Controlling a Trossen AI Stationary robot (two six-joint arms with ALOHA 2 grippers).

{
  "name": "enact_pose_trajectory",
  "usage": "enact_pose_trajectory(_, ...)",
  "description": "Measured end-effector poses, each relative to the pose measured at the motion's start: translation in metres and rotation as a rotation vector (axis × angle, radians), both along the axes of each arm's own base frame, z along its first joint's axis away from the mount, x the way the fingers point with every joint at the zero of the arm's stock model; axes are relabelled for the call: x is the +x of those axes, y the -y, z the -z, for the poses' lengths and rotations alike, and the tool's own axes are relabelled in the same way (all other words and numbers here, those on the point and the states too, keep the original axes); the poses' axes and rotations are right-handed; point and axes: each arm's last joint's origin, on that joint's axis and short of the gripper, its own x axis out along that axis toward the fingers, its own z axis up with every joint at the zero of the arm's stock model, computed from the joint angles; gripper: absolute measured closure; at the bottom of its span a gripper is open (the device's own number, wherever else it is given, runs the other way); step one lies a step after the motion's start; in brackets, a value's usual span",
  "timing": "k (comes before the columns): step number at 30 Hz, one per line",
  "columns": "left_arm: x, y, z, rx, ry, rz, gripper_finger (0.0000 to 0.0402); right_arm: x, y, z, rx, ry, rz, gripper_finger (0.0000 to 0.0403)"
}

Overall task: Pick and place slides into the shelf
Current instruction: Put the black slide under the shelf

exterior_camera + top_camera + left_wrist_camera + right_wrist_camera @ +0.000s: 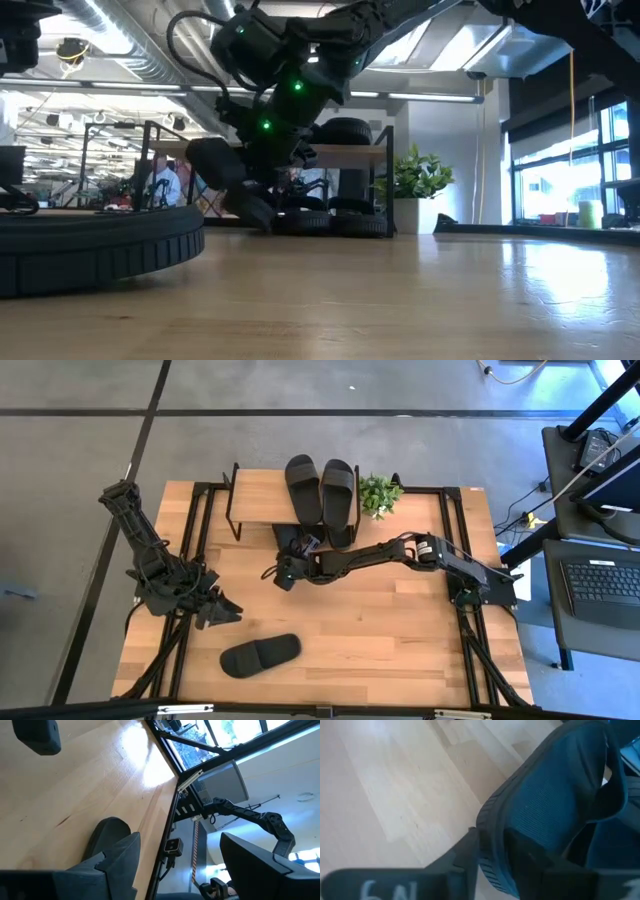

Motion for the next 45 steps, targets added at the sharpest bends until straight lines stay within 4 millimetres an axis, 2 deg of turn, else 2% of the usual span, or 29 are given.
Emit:
enact_pose_trajectory(5,0.0,0.0,0.0,0.0,0.0,0.001,0.0138,0.001,0.005,-0.001,0.013,0.028,0.016,0.0275)
enact_pose_trajectory(16,0.0,0.0,0.0,-0.001,-0.001,0.003,0.0138,0.002,0.004,-0.004,0.029,0.036,0.0,0.025)
enact_pose_trajectory(19,0.0,0.0,0.0,0.001,-0.002,0.003,0.0138,0.002,-0.003,-0.018,0.033,0.038,-0.035,0.0248)
enact_pose_trajectory(25,0.002,-0.001,0.001,0.083,0.015,-0.004,0.0138,-0.01,-0.036,-0.074,0.077,-0.025,-0.301,0.0247)
enact_pose_trajectory(31,0.014,-0.007,0.005,0.158,-0.004,-0.086,0.0138,-0.035,-0.048,-0.118,0.154,-0.076,-0.495,0.0247)
enact_pose_trajectory(36,0.027,-0.012,0.013,0.2,-0.049,-0.164,0.0138,-0.066,-0.054,-0.127,0.155,-0.098,-0.547,0.0247)
enact_pose_trajectory(45,0.056,-0.026,0.024,0.204,-0.124,-0.256,0.0138,-0.162,-0.049,-0.14,0.159,0.088,-0.557,0.0247)
